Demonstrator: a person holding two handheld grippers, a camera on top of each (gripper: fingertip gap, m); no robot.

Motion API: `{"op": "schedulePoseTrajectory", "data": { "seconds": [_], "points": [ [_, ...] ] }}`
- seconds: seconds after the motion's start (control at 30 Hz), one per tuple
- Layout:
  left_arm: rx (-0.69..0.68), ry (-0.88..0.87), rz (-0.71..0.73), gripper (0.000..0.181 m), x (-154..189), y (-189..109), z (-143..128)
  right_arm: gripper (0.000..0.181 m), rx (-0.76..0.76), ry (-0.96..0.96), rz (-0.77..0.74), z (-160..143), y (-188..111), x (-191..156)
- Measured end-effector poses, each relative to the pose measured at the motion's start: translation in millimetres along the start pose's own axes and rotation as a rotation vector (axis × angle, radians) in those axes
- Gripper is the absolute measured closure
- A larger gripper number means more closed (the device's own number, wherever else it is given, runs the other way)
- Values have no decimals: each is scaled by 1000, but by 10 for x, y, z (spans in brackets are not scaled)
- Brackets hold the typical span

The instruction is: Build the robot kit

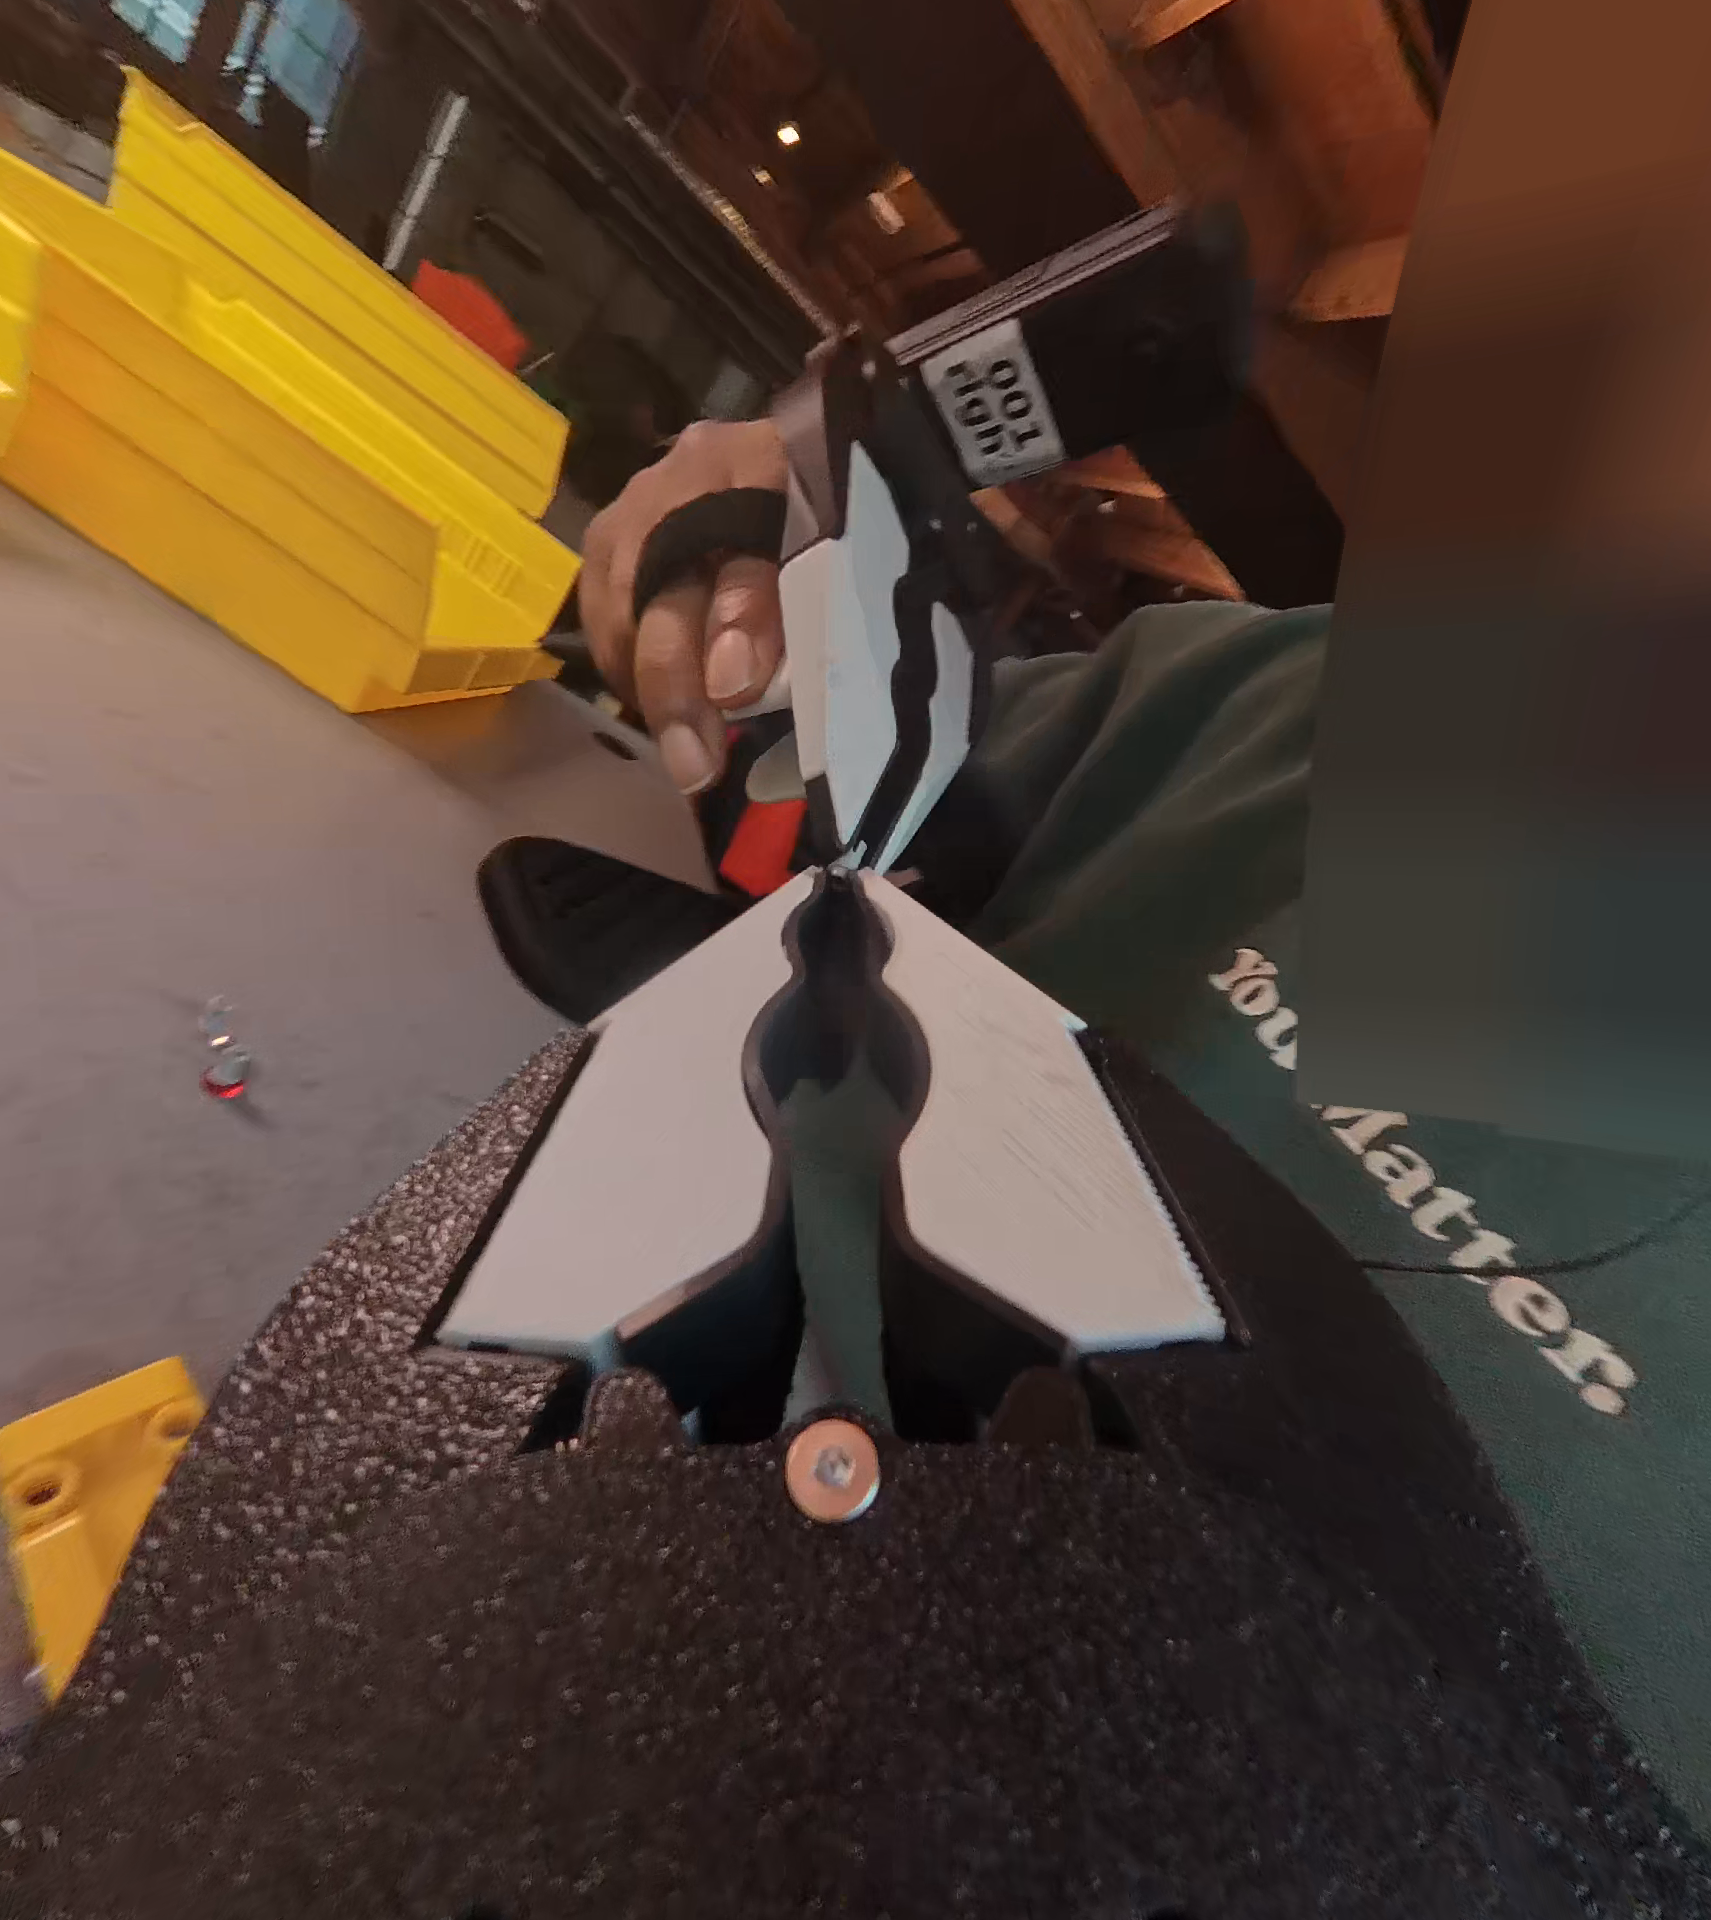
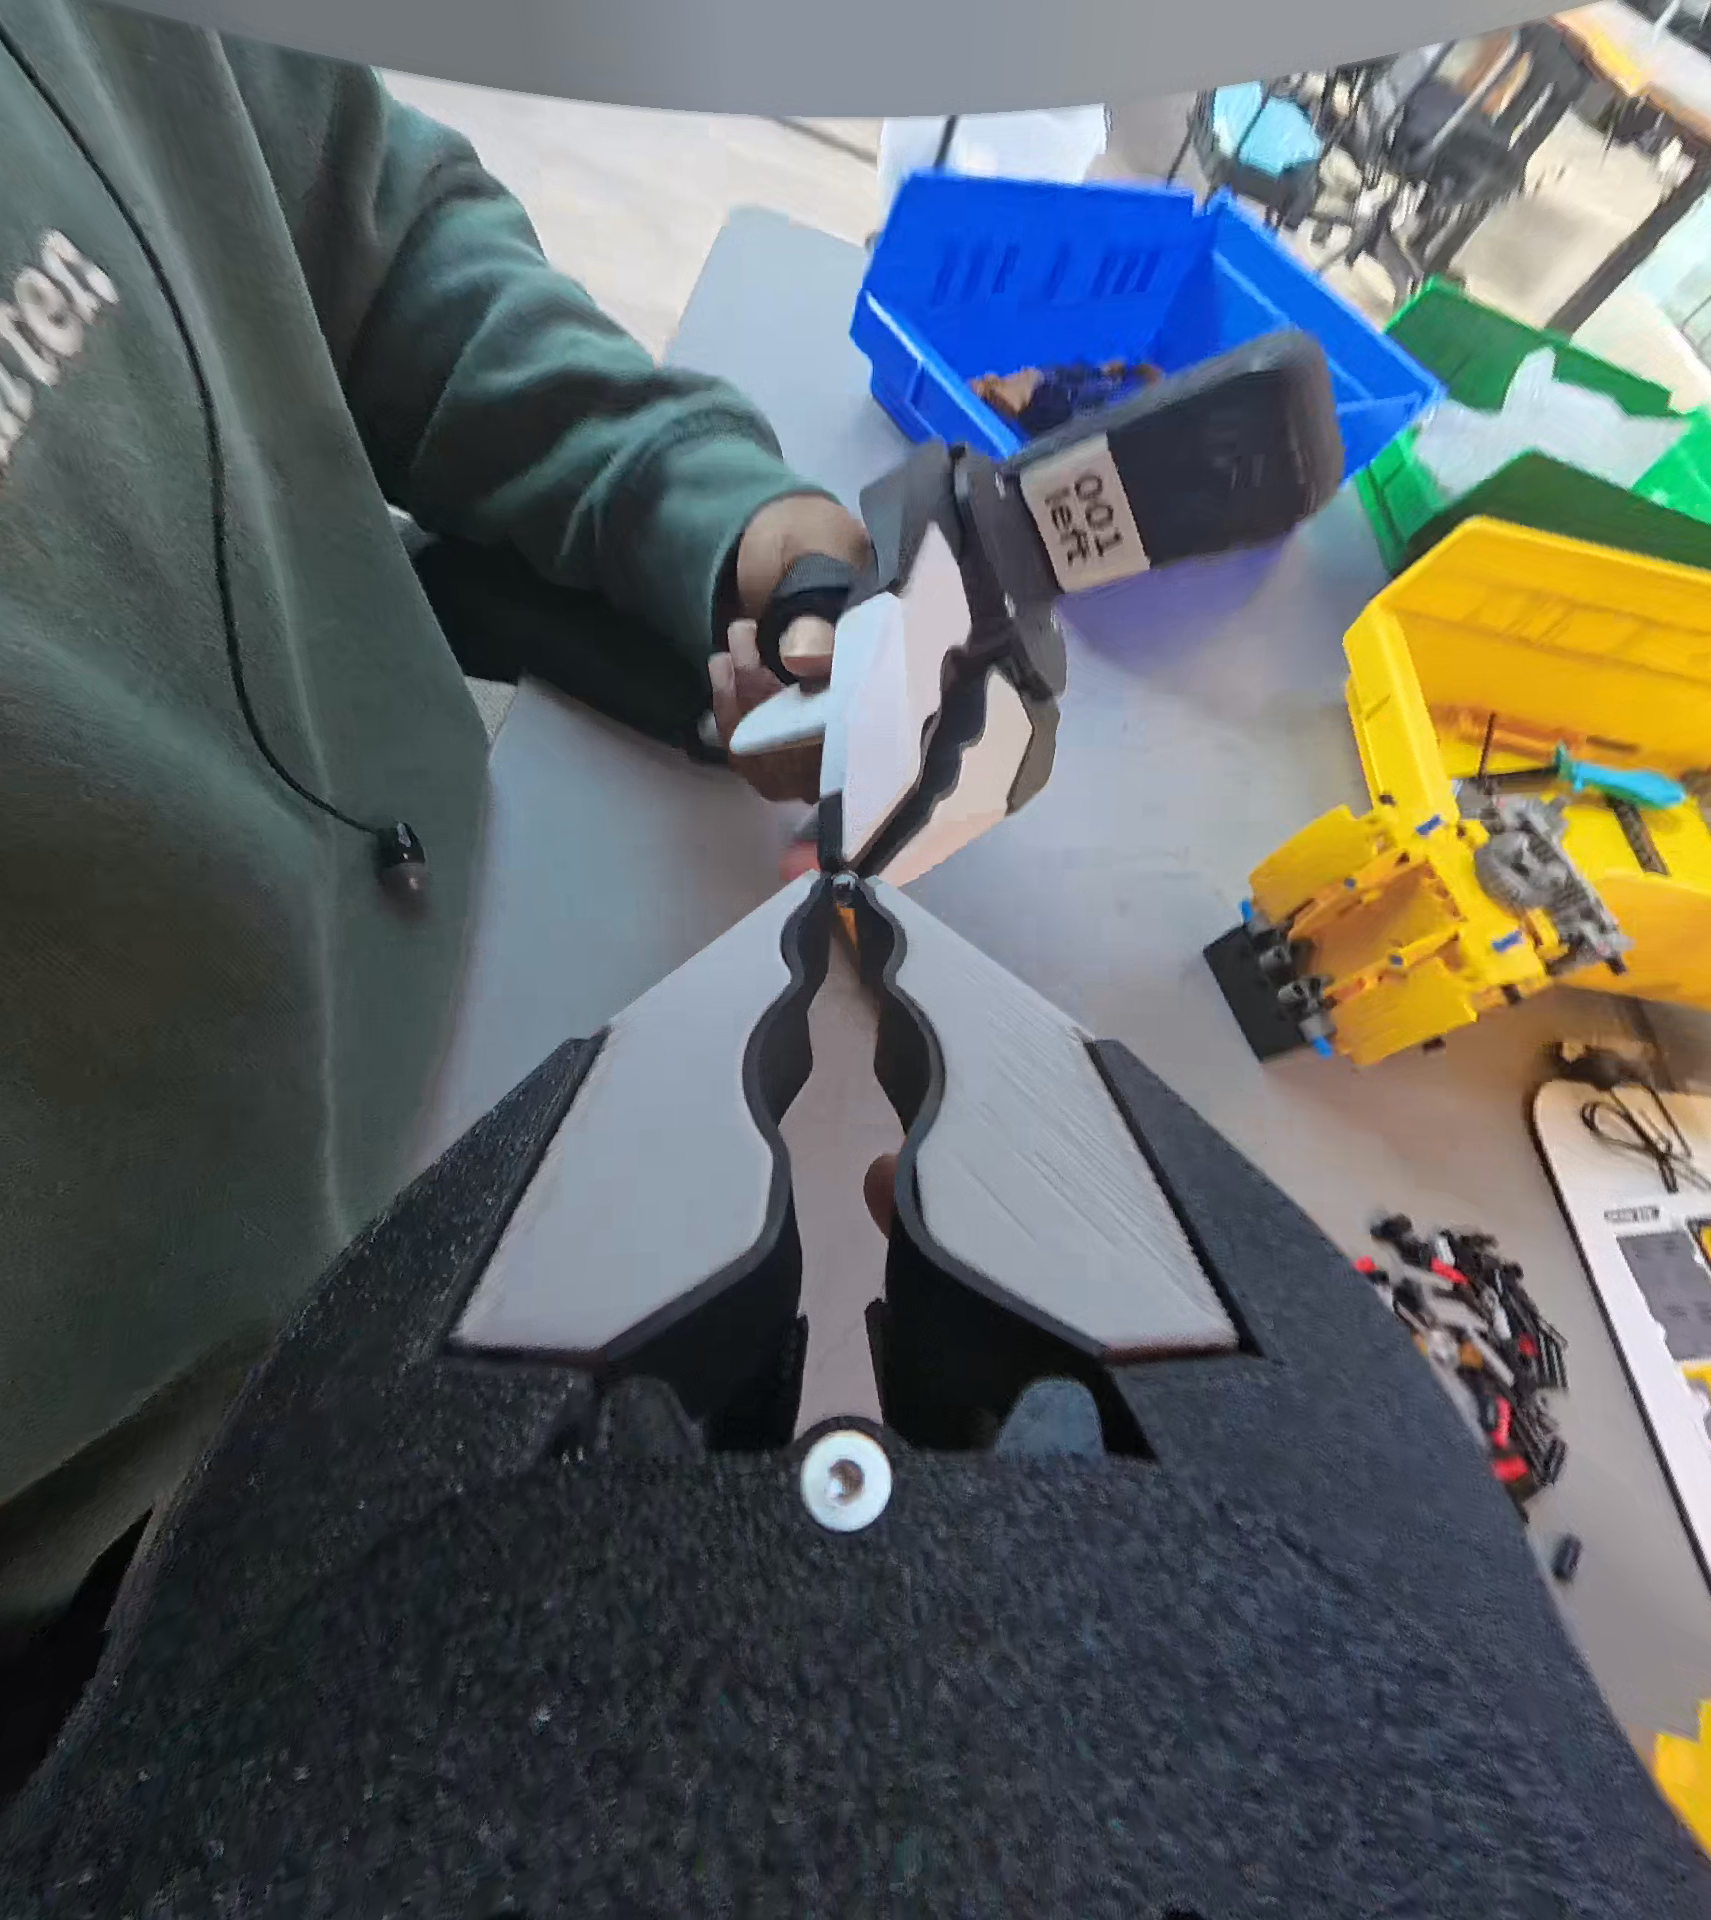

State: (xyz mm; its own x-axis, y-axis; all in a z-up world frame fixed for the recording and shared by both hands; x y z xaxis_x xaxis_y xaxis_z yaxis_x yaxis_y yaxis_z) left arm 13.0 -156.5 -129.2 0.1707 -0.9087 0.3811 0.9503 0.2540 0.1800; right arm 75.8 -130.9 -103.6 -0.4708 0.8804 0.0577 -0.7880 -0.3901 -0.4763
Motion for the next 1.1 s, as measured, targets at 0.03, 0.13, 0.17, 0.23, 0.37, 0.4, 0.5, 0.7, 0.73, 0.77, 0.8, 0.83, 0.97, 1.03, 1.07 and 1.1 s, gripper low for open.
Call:
{"op": "schedulePoseTrajectory", "data": {
  "seconds": [0.03, 0.13, 0.17, 0.23, 0.37, 0.4, 0.5, 0.7, 0.73, 0.77, 0.8, 0.83, 0.97, 1.03, 1.07, 1.1],
  "points": [
    [-49, 31, 81, 181, -82, -11, -37, 178, -73, 17, -15, -92, 22, 47],
    [-160, 169, 315, 171, -285, -102, -50, 178, -320, 65, 15, -492, 111, 117],
    [-194, 213, 382, 167, -337, -139, -51, 178, -414, 70, 23, -661, 146, 137],
    [-241, 286, 493, 164, -415, -206, -50, 178, -530, 78, 48, -925, 223, 152],
    [-321, 404, 656, 161, -524, -318, -53, 178, -627, 97, 104, -1097, 333, 130],
    [-340, 426, 683, 160, -541, -340, -54, 178, -649, 91, 110, -1113, 352, 131],
    [-363, 455, 721, 159, -557, -371, -49, 178, -688, 83, 128, -1119, 397, 133],
    [-354, 466, 739, 159, -538, -407, -20, 178, -753, 69, 140, -1156, 424, 143],
    [-351, 467, 740, 159, -535, -408, -15, 178, -760, 66, 141, -1152, 431, 142],
    [-351, 468, 739, 159, -532, -406, -13, 178, -768, 61, 142, -1148, 437, 141],
    [-352, 469, 739, 159, -531, -405, -14, 178, -776, 56, 142, -1143, 446, 141],
    [-355, 471, 739, 159, -529, -402, -17, 178, -782, 45, 140, -1136, 457, 144],
    [-364, 481, 738, 159, -519, -394, -27, 178, -802, 32, 145, -1119, 483, 151],
    [-363, 483, 737, 159, -513, -393, -25, 178, -800, 34, 147, -1116, 491, 159],
    [-362, 483, 736, 159, -510, -394, -24, 178, -799, 36, 148, -1115, 493, 160],
    [-361, 483, 736, 159, -508, -395, -23, 178, -797, 36, 148, -1114, 495, 160]
  ]
}}
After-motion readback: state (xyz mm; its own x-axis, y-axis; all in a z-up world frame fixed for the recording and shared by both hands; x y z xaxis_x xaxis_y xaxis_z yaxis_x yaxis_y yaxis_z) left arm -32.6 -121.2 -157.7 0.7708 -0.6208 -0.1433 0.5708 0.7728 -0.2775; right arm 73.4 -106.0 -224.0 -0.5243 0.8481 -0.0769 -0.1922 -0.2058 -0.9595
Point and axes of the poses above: each gripper's, where its closed fingertips meet, y out along the fingers, z out of its top, x = y × z across the jaws, the point moved 4 cm from there along -y, back along the fingers, and after that the axes turned 15 degrees about y, right-handed, at the moved point
